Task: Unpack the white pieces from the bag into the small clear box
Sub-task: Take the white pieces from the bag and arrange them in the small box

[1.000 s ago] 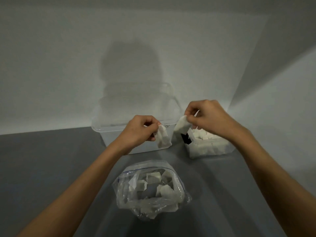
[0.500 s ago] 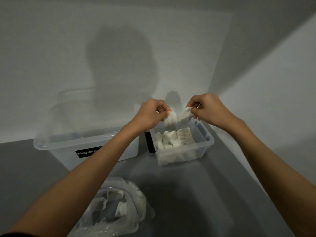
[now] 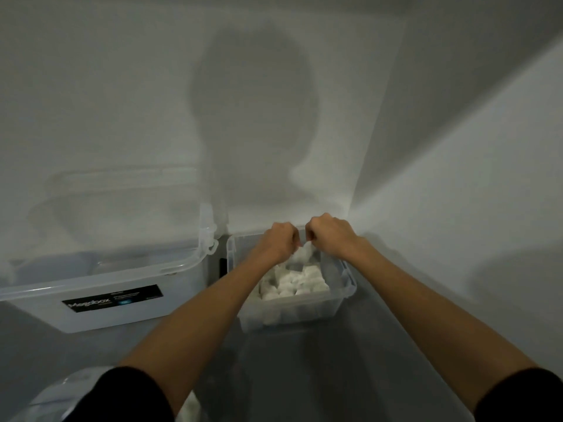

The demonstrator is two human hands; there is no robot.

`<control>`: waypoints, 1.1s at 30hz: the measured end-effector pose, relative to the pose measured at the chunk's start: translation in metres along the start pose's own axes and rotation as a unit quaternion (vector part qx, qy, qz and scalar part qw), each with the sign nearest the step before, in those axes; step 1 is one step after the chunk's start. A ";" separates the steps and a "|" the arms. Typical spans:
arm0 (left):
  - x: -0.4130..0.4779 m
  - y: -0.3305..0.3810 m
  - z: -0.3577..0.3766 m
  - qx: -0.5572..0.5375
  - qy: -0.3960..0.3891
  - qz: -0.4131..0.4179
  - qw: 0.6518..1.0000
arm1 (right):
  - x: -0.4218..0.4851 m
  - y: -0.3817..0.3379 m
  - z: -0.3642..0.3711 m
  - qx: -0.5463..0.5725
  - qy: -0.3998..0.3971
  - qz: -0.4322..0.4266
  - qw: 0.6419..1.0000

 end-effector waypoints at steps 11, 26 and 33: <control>0.012 -0.042 0.025 0.071 0.052 -0.052 0.995 | 0.024 -0.017 0.045 0.036 -0.020 -0.033 0.999; 0.003 -0.064 0.038 0.045 0.055 -0.111 0.991 | 0.027 -0.021 0.053 0.095 -0.025 -0.016 0.995; 0.002 -0.065 0.041 0.041 0.059 -0.109 0.991 | 0.025 -0.023 0.056 0.109 -0.035 -0.016 0.993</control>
Point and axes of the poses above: each hand's wrist, its own x-axis towards the middle knuckle, its own z-axis out of the palm, y = z × x, the point moved 8 cm from there along x, towards the middle knuckle, and after that the axes turned 1 degree about z, right-handed, at the moved point
